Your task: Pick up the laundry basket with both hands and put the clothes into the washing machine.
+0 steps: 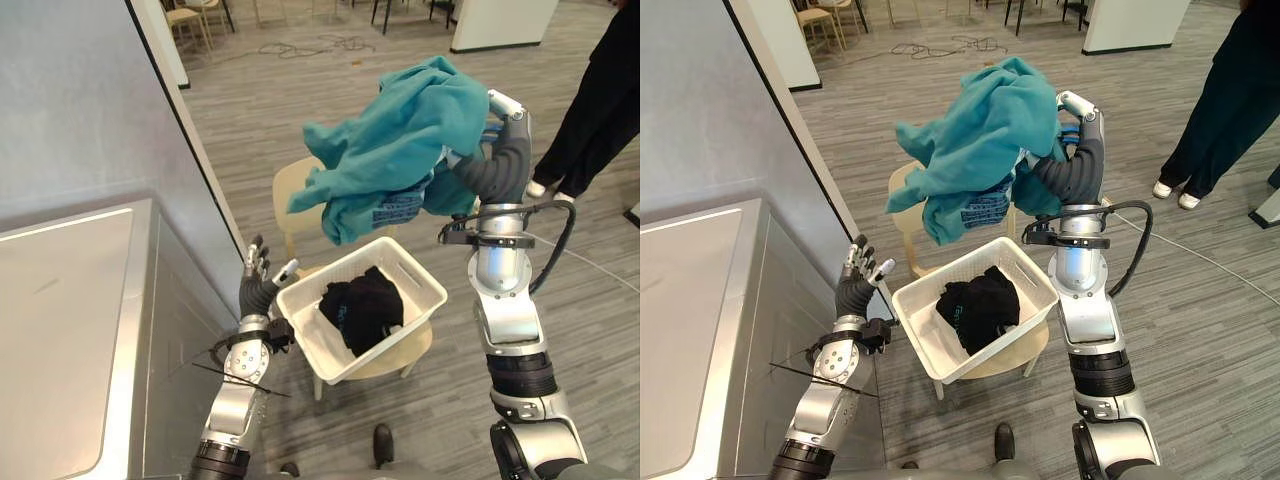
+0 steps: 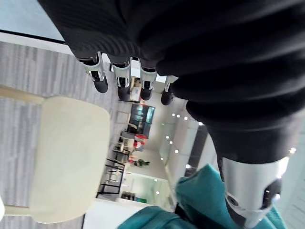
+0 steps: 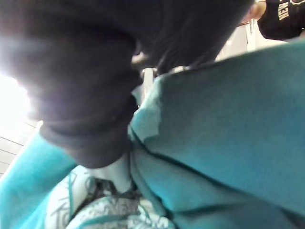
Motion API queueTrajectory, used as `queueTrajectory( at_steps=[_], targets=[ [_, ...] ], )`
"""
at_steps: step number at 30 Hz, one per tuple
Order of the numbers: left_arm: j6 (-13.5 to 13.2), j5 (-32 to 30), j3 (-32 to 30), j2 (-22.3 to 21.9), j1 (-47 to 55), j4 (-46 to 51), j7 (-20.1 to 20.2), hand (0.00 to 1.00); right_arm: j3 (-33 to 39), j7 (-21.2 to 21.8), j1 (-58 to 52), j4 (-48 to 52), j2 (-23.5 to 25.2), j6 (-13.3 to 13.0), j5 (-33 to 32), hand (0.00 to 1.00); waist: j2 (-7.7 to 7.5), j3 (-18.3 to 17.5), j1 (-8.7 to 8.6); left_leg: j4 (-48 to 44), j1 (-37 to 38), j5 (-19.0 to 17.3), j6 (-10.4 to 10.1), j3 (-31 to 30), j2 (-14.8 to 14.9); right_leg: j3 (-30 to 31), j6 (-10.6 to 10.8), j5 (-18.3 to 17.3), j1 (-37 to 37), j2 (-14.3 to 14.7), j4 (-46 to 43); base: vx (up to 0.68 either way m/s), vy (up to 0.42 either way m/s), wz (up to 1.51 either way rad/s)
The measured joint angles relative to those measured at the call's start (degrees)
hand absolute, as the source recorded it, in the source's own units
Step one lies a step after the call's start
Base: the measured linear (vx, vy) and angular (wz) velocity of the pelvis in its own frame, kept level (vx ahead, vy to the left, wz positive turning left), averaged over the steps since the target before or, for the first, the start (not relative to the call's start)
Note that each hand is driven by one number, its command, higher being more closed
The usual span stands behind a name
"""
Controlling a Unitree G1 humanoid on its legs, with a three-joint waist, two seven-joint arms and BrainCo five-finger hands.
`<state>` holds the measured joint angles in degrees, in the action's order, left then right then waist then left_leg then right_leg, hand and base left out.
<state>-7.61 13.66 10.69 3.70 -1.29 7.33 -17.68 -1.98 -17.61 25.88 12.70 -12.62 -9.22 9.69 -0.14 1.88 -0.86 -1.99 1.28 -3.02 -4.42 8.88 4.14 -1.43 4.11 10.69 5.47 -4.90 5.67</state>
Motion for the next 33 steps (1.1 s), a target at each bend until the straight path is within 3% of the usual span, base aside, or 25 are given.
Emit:
queueTrajectory(
  at_steps=[7,20,33],
  targets=[
    [-1.85,4.05,3.22,0.21,-6.10,4.04,0.22,0.00,-3.26,0.35,0.01,0.00,1.05,-0.70,-1.40,1.00,0.29,-0.24,-0.06,0.00,0.08,-0.30,-0.42,0.90,0.09,0.80,-0.02,0.01,0.38,0.40,0.01,-0.01,-0.007,-0.07],
    [-2.35,8.26,7.83,2.38,-13.56,4.03,3.60,0.00,-7.23,4.31,0.62,-0.02,-0.30,-1.28,-7.57,1.00,0.47,-0.39,-0.43,0.01,0.75,-0.48,-0.68,1.49,0.92,1.07,-0.45,0.30,0.03,1.02,0.02,0.00,-0.009,-0.03],
    [-2.37,5.89,9.58,3.44,-17.94,0.66,3.73,0.00,-12.60,9.23,4.09,-0.70,-1.30,-1.58,-13.06,1.00,0.49,-1.81,-0.65,0.12,1.28,-0.47,-0.67,2.06,0.92,1.46,-0.23,0.12,-0.16,1.02,0.19,-0.01,-0.004,-0.01]
  ],
)
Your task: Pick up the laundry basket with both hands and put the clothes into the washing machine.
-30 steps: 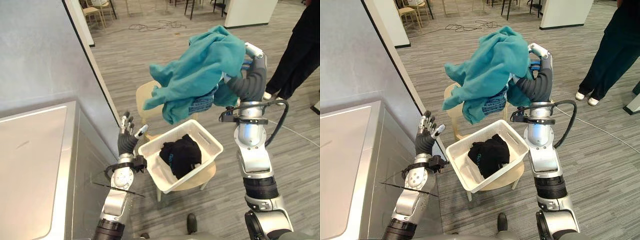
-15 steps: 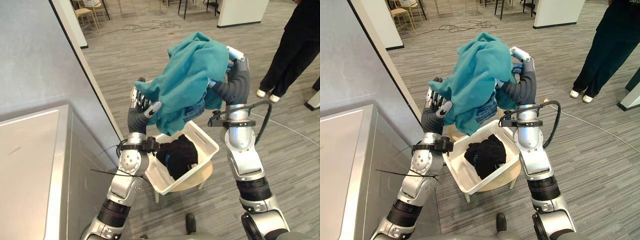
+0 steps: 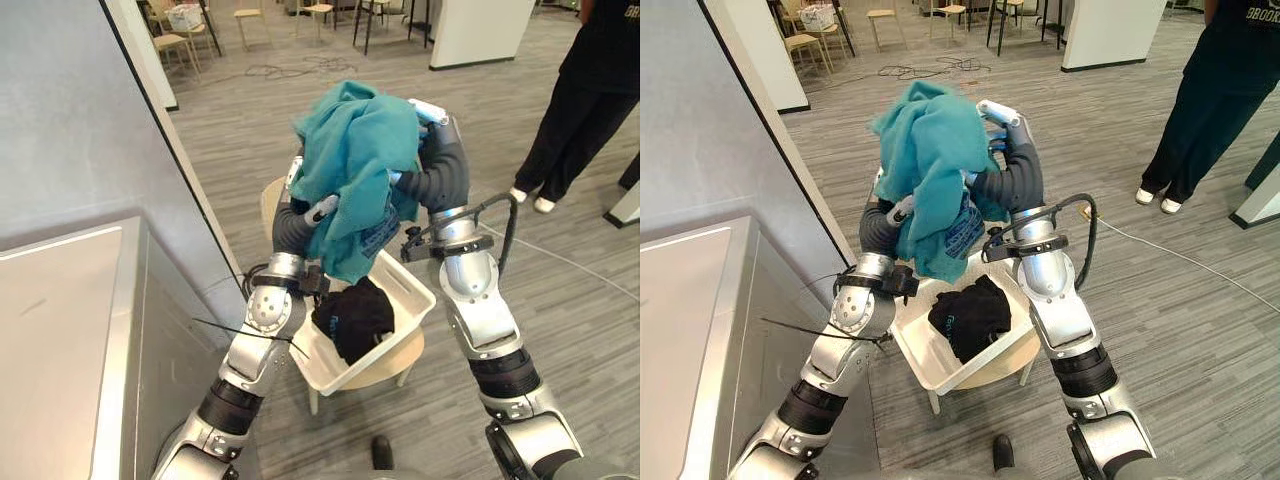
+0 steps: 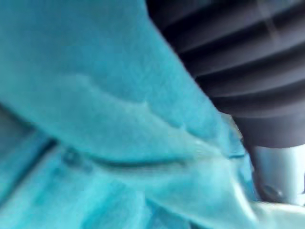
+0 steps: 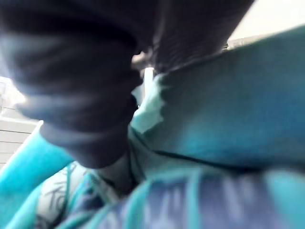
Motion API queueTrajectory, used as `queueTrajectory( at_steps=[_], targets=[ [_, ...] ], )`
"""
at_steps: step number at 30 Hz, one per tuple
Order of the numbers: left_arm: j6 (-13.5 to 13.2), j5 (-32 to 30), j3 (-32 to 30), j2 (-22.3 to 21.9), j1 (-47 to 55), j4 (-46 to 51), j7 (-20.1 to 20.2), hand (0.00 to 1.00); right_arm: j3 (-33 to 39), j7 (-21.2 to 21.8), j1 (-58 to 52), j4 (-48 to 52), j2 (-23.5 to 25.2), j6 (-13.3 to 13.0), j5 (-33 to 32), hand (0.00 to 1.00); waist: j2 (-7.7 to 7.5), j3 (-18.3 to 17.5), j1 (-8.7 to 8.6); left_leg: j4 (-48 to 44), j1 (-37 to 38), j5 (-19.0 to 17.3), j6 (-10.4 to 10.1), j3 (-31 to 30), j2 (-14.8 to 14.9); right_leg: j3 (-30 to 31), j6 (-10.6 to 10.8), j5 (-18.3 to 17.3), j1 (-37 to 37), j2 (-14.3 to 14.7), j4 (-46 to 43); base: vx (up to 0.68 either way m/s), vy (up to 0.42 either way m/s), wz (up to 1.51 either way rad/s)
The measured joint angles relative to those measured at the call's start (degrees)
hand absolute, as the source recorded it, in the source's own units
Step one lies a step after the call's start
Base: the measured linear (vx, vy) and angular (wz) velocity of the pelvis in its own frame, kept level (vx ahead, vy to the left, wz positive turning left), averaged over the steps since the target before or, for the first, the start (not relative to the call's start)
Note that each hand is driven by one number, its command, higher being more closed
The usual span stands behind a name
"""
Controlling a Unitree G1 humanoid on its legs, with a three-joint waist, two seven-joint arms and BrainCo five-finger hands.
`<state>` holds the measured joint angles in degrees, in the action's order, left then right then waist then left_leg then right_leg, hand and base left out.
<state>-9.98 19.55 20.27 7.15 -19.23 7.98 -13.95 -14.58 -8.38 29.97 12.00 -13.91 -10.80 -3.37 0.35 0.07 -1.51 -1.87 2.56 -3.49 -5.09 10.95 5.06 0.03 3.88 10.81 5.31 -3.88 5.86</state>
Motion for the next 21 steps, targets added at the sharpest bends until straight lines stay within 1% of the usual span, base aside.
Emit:
queueTrajectory(
  at_steps=[2,6,7,12,14,16,21],
  targets=[
    [-0.09,-0.01,0.33,-0.10,-1.16,-1.61,-0.05,0.00,-1.31,0.95,0.37,-0.48,0.08,-0.01,-1.82,1.00,-0.01,-0.01,-0.03,0.06,0.14,0.01,0.00,0.08,0.03,0.05,-0.02,0.02,-0.06,0.00,-0.01,0.00,0.000,0.00],
    [-0.11,0.00,0.88,-0.17,-2.36,-3.29,-0.20,0.00,-2.50,1.24,1.60,-2.46,0.55,-0.01,-4.40,1.00,-0.04,-0.06,-0.15,0.19,0.27,0.02,-0.01,0.11,0.03,0.07,-0.17,0.13,-0.10,0.00,-0.16,0.00,0.000,0.00],
    [-0.21,0.03,1.32,-0.14,-2.36,-3.33,-0.27,1.00,-3.44,1.35,1.61,-2.55,0.51,0.00,-5.74,1.00,-0.06,-0.26,-0.16,0.35,0.33,0.03,0.00,0.10,0.04,0.06,-0.35,0.28,-0.10,0.02,-0.18,0.00,0.000,0.00],
    [-0.71,0.04,2.14,-0.12,-2.36,-3.61,-0.52,1.00,-3.91,2.01,1.61,-4.44,1.48,0.00,-9.20,1.00,-0.05,-1.73,-0.25,1.29,1.27,0.10,-0.03,0.15,0.03,0.01,-0.38,0.31,-0.63,0.01,-0.19,0.00,0.000,0.00],
    [-1.84,0.05,2.22,-0.12,-2.37,-3.60,-0.47,1.00,-3.92,2.03,1.61,-4.83,1.77,0.01,-10.62,1.00,-0.17,-1.83,-0.35,1.45,1.77,0.09,-0.02,0.16,0.01,-0.03,-0.35,0.28,-1.08,-0.10,-0.18,0.00,0.000,0.00],
    [-2.16,0.05,2.25,-0.10,-2.37,-3.61,-0.36,1.00,-3.92,2.02,1.61,-5.04,1.77,0.02,-10.96,1.00,-0.29,-1.91,-0.44,1.45,1.76,0.09,-0.02,0.16,-0.03,-0.03,-0.29,0.23,-1.07,-0.08,-0.15,-0.02,-0.003,0.00],
    [-3.98,0.79,2.36,-0.11,-2.61,-3.60,-0.03,1.00,-4.30,2.02,1.61,-5.29,1.87,0.03,-12.43,1.00,-0.34,-1.94,-0.48,1.52,1.78,0.08,-0.03,0.19,0.00,-0.05,-0.14,-0.10,-1.05,0.08,0.02,-0.02,-0.010,0.00]
  ],
)
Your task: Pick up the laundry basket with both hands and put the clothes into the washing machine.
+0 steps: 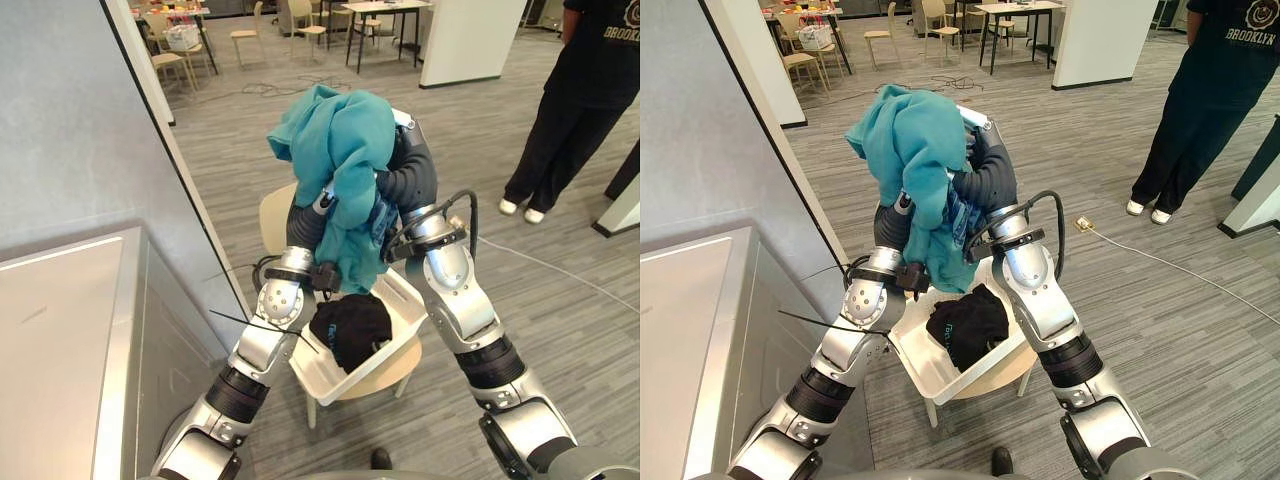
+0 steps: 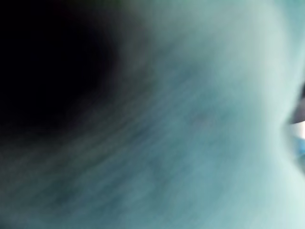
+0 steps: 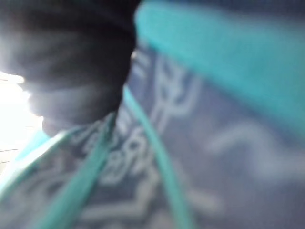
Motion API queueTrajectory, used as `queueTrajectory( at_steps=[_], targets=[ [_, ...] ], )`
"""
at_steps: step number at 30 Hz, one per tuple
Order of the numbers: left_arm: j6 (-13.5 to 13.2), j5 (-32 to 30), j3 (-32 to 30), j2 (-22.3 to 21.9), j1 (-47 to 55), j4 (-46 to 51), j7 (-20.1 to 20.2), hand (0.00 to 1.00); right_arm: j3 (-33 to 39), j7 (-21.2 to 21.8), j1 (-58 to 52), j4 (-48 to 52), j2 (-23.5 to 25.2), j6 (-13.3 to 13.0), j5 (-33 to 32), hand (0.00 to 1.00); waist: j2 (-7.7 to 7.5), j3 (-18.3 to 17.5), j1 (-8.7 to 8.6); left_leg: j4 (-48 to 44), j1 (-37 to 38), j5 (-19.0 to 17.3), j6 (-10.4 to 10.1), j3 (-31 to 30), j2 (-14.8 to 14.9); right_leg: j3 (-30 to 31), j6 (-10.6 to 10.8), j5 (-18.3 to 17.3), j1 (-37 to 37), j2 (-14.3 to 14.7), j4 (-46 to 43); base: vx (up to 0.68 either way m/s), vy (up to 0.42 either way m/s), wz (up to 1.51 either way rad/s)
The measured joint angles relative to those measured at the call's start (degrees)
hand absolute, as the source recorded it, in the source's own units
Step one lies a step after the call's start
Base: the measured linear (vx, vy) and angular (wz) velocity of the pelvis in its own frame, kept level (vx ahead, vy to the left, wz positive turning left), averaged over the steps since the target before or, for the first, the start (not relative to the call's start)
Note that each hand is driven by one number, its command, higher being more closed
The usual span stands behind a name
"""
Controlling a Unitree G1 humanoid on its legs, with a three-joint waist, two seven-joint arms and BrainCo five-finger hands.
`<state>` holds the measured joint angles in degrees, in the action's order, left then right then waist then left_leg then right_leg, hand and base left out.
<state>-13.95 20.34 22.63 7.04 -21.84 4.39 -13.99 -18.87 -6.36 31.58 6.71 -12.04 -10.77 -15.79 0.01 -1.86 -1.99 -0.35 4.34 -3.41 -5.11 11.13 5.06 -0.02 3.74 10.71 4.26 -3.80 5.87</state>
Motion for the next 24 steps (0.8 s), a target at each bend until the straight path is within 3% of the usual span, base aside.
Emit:
queueTrajectory(
  at_steps=[1,17,24],
  targets=[
    [-0.05,0.03,0.02,0.00,-0.19,0.00,0.00,1.00,0.00,-0.01,0.00,-0.29,0.00,0.00,-0.03,0.00,0.00,0.00,-0.01,-0.01,0.01,0.00,0.00,0.01,0.01,0.00,-0.03,-0.01,0.00,0.01,0.00,0.00,0.000,0.00],
    [1.29,1.44,-3.51,-0.15,-1.17,0.00,-0.88,1.00,1.38,1.13,-6.75,2.34,0.50,-0.18,1.77,0.00,-0.01,-0.01,-0.08,0.08,0.24,0.00,-0.02,0.13,0.42,-0.03,-0.33,0.14,-0.17,0.10,-0.18,0.00,0.000,0.00],
    [2.29,1.28,-13.58,-1.17,7.78,0.09,-0.69,1.00,10.98,1.54,-16.44,10.78,0.41,-2.05,6.52,0.00,-0.05,0.02,-0.30,0.22,0.50,-0.02,-0.03,0.23,0.44,0.10,0.17,-0.51,-0.30,0.58,0.00,0.00,0.000,0.00]
  ],
)
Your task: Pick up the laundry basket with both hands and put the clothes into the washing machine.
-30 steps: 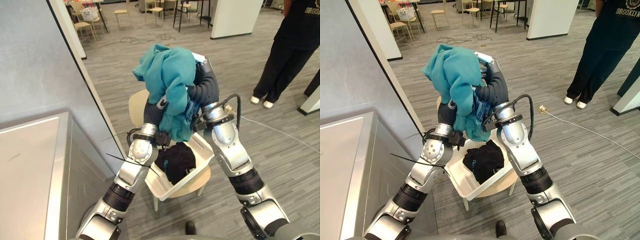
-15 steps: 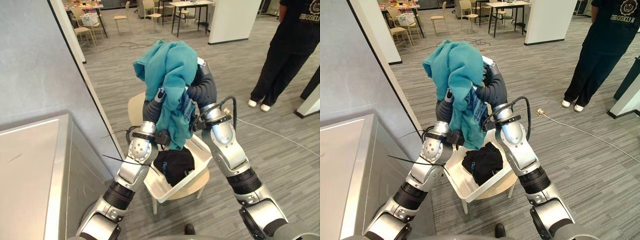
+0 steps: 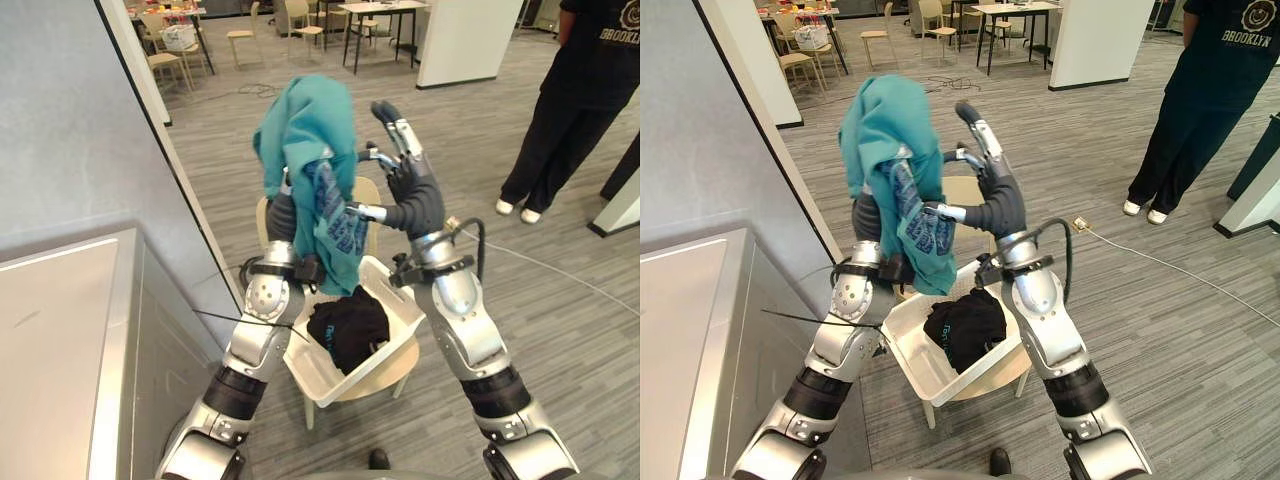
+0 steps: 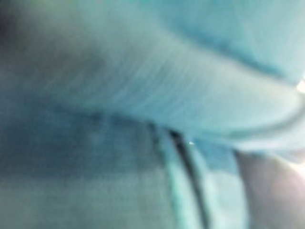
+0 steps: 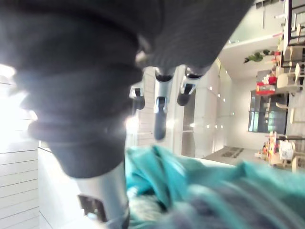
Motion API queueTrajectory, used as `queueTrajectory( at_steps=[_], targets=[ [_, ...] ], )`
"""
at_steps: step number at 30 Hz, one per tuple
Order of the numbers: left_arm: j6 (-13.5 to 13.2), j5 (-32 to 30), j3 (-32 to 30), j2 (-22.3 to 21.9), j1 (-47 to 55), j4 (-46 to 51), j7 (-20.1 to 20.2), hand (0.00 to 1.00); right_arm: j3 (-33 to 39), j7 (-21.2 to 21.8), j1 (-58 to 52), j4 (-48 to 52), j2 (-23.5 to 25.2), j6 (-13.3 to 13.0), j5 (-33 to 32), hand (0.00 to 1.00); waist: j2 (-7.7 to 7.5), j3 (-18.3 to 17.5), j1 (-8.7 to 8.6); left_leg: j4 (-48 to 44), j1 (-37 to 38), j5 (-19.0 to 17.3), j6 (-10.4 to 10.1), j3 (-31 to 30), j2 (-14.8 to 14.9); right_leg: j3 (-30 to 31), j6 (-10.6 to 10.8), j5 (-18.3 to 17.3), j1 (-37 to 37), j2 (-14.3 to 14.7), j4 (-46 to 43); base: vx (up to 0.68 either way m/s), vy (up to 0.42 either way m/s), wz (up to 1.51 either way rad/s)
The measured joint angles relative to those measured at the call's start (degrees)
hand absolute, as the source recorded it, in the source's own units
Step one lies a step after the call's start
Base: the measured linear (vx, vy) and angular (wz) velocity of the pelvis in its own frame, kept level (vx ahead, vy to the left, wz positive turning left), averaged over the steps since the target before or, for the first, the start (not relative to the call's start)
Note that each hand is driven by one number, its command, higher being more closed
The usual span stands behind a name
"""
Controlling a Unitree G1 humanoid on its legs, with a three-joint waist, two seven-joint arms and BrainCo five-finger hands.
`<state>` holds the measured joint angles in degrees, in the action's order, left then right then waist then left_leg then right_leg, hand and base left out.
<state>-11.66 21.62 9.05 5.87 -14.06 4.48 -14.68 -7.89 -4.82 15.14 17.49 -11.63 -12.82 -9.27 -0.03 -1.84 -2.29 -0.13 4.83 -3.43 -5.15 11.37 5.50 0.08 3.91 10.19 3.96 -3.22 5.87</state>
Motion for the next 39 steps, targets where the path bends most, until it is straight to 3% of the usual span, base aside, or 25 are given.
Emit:
queueTrajectory(
  at_steps=[10,15,20,24,29,31,34,36,38,39],
  targets=[
    [-0.14,-2.07,-8.79,-0.43,11.57,8.53,0.25,1.00,9.70,-0.01,-13.18,2.63,2.87,-0.74,3.18,0.00,-0.01,0.08,-0.05,-0.03,-0.11,-0.31,-0.42,0.01,0.53,-0.09,-0.44,-0.45,0.07,0.42,0.00,0.00,0.000,0.00],
    [0.00,-2.16,-11.83,-3.79,19.09,8.57,2.01,1.00,13.83,-0.07,-21.72,2.31,5.02,-0.52,7.83,0.00,0.09,0.57,-0.06,-0.19,-0.45,-0.57,-0.31,-0.15,0.51,-0.21,-0.26,-0.68,0.22,0.34,0.01,0.00,0.000,0.01],
    [0.38,-2.07,-11.54,-5.84,26.68,7.94,5.11,1.00,16.09,0.16,-30.01,-5.23,9.17,1.00,8.56,0.00,0.44,2.63,-0.16,-0.84,-1.56,-1.09,-0.08,-1.09,0.51,-1.09,-0.21,-0.84,0.35,0.01,-0.01,-0.02,-0.003,0.10],
    [2.30,-2.08,-11.15,-7.12,32.15,1.96,7.74,1.00,16.22,0.74,-35.50,-9.80,11.16,3.39,8.37,0.00,1.66,4.63,-0.10,-1.18,-2.35,-1.08,-0.05,-1.89,0.62,-1.83,-0.26,-1.01,0.24,0.00,-0.19,-0.01,-0.010,0.09],
    [3.74,-2.09,-10.22,-9.12,38.22,0.46,9.76,1.00,12.77,1.83,-38.35,-9.79,11.17,3.42,7.41,0.00,1.83,8.00,0.05,-7.18,-5.12,-3.14,-0.05,-3.37,2.20,-4.57,-1.45,-1.69,-0.90,0.26,-0.83,-0.02,-0.007,0.25],
    [3.86,-2.09,-9.18,-9.02,38.33,0.46,10.06,1.00,10.80,2.54,-38.03,-9.76,10.70,3.42,6.99,0.00,2.38,9.92,0.03,-10.14,-7.26,-3.23,0.06,-3.71,2.50,-6.70,-1.77,-3.59,0.05,-0.06,-4.03,-0.08,-0.008,0.61],
    [3.85,-2.09,-8.42,-8.95,37.60,1.32,10.81,1.00,6.45,2.86,-35.47,-9.23,8.11,3.41,7.16,0.00,3.42,10.36,0.46,-14.60,-13.69,-1.74,0.69,-3.53,2.42,-9.59,-2.64,-8.96,8.24,-1.59,-15.34,-0.14,-0.032,0.56],
    [3.80,-2.14,-8.16,-8.00,37.49,1.79,10.82,1.00,5.81,2.80,-32.93,-9.28,8.54,3.51,7.17,0.00,3.12,10.28,1.63,-11.56,-14.31,1.80,-0.80,-4.32,1.25,-9.73,-3.45,-9.80,10.46,-2.98,-16.59,-0.12,-0.048,0.38],
    [3.70,-2.25,-7.36,-7.56,37.98,1.74,10.88,1.00,6.13,2.66,-31.50,-9.48,9.03,3.47,7.16,0.00,2.78,10.48,1.77,-20.09,-14.11,-2.49,2.15,-4.06,1.36,-10.99,-4.82,-8.68,9.83,-3.86,-14.69,-0.07,-0.038,0.19],
    [3.64,-2.44,-6.64,-7.42,38.46,1.21,10.92,1.00,6.06,2.68,-31.59,-9.49,8.88,3.41,7.16,0.00,2.68,10.54,1.56,-26.11,-13.30,-5.20,1.63,-4.47,1.72,-11.03,-5.26,-8.33,8.91,-3.76,-14.38,-0.02,-0.019,-0.05]
  ],
)
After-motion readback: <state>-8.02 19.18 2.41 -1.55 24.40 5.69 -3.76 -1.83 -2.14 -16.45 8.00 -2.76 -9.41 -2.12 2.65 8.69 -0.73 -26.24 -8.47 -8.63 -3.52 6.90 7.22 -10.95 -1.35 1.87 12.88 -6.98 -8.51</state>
